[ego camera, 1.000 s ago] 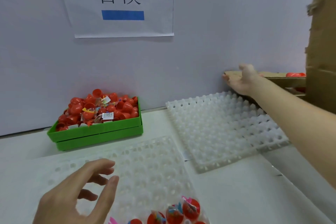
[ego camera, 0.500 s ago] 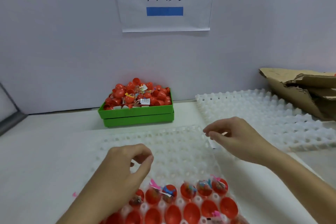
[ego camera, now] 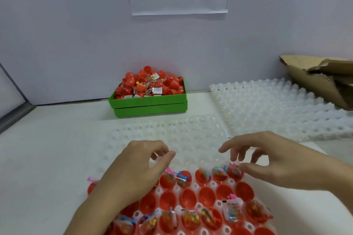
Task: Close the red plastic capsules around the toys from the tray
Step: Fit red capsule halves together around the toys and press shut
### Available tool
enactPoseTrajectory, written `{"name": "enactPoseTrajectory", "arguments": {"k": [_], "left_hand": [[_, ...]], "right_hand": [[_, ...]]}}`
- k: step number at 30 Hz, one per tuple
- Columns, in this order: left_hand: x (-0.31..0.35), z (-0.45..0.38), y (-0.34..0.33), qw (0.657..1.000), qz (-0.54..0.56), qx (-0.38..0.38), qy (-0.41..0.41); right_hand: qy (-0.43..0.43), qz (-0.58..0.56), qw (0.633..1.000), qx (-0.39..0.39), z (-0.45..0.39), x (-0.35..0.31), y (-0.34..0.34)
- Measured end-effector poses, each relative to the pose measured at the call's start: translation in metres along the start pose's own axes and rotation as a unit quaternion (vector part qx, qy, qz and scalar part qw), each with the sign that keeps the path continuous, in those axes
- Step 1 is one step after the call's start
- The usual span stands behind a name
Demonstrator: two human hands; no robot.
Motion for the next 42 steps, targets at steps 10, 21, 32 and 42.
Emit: {"name": "enactPoseTrajectory", "arguments": {"k": [10,21,32,42], "left_hand": [[0.000,0.001,-0.001,1.000,-0.023,-0.002,0.011],[0.008,0.003,0.001,1.000,-0.026,0.007,0.004],[0.089,-0.003,-0.018,0.996,0.054,-0.029,-0.064],[0.071,0.004,-0.025,0.987,0.137,0.062,-0.061]], "right_hand": [[-0.004,0.082,0.993,-0.084,0.007,-0.005,-0.021],[-0.008,0.071,0.997,-0.027,0.003,-0.003,-0.011],[-0.035,-0.067,0.973,0.219,-0.005,-0.011,0.004],[-0.062,-0.238,0.945,0.217,-0.006,-0.022,-0.011]]}}
Point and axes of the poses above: each hand's wrist, its own z-axis away from the middle knuckle, its own y-axis out of the back of the hand, x = y × z, the point moved 7 cm from there along -z, towards the middle knuckle, and after that the axes turned 9 degrees about x, right-handed, at the moved point
